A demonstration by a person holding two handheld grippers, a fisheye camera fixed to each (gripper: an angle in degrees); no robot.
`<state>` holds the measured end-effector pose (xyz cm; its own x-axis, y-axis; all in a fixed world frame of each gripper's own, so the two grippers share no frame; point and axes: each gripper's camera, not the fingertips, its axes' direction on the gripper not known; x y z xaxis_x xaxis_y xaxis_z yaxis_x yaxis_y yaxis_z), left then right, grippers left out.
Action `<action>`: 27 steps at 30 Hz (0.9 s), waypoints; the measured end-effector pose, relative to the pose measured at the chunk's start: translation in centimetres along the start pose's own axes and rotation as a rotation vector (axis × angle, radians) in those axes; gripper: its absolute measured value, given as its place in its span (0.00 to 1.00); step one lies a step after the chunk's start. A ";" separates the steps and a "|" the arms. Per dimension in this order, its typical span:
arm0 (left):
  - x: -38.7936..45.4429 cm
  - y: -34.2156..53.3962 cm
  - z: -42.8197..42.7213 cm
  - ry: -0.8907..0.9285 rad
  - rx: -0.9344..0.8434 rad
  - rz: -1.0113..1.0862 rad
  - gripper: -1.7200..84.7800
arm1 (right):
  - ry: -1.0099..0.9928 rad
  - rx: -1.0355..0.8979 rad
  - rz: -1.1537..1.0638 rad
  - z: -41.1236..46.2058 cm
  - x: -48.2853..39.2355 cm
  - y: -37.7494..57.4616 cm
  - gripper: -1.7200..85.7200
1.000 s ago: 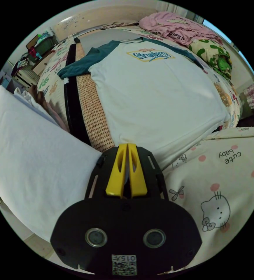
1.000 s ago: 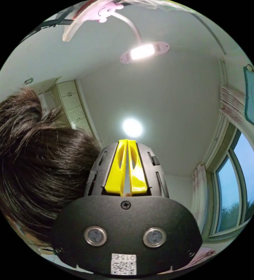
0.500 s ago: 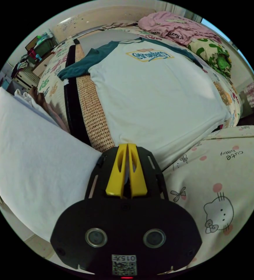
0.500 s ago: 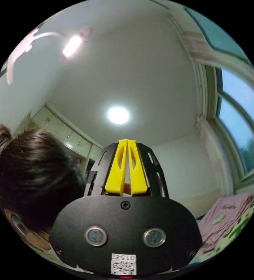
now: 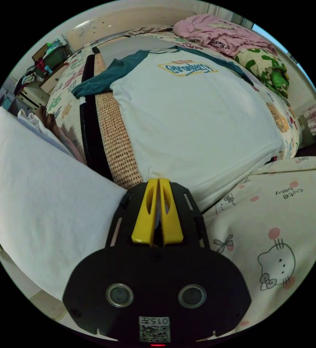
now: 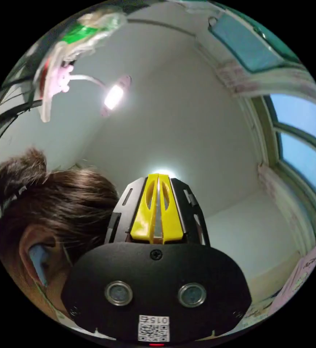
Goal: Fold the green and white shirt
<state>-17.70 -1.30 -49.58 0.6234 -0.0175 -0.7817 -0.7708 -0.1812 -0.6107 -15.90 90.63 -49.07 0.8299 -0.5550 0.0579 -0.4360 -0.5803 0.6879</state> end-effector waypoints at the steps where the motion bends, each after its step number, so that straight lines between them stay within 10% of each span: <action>1: -0.1 -0.1 0.0 0.004 -0.001 -0.004 0.01 | 0.031 0.095 -0.045 -0.9 -0.4 -0.1 0.01; 27: 1.7 -8.2 2.2 -0.002 0.009 -0.015 0.01 | -0.104 0.217 -0.368 6.6 21.7 -7.4 0.01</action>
<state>-10.61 2.31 -46.19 0.6347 -0.0128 -0.7726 -0.7626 -0.1722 -0.6236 2.99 78.93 -57.69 0.9091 -0.3385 -0.2428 -0.1905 -0.8561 0.4804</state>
